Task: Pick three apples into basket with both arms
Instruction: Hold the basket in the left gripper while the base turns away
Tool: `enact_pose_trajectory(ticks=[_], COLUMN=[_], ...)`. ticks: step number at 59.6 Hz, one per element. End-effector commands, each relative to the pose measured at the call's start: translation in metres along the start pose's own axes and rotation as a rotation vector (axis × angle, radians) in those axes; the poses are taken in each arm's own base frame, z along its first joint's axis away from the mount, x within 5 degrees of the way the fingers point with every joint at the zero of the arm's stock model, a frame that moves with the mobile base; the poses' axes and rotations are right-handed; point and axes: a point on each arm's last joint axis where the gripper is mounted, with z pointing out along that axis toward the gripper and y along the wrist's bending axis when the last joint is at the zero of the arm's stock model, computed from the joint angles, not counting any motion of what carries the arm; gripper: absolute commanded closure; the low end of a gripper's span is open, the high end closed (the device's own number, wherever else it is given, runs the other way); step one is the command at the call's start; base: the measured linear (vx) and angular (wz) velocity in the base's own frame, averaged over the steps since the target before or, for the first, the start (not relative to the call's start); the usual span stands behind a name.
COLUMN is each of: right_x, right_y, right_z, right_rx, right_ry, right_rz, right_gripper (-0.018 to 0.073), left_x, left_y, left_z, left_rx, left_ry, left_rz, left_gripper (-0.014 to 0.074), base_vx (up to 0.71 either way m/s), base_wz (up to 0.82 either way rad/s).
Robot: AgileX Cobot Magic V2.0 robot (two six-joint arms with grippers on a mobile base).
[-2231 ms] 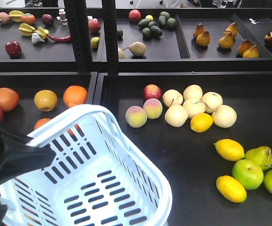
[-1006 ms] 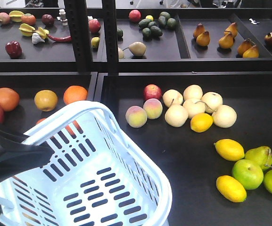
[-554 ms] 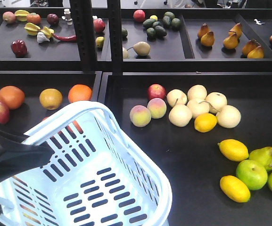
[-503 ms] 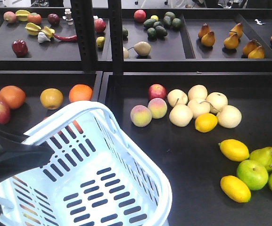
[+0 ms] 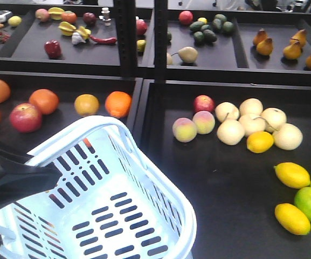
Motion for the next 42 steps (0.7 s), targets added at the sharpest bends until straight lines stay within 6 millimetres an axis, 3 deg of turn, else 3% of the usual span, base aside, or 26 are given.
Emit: enact_pose_trajectory(ticks=[1,42], right_x=[-0.0033,-0.0033], right_y=[0.0005,0.0005], right_z=[-0.0005,-0.0005], right_rx=[-0.003,-0.003], right_ry=[-0.073,-0.073], right_rz=[-0.019,-0.019], right_gripper=[0.0564,0.0564], left_x=[-0.0137,-0.0137], left_y=[-0.003,-0.003], left_z=[-0.0098,-0.0098], left_rx=[-0.006,-0.006], left_ry=[-0.127,-0.127], left_rz=[-0.022,-0.022], left_gripper=[0.0602,0.0602], base_vx=[-0.06,-0.11], base_wz=[0.25,0.42])
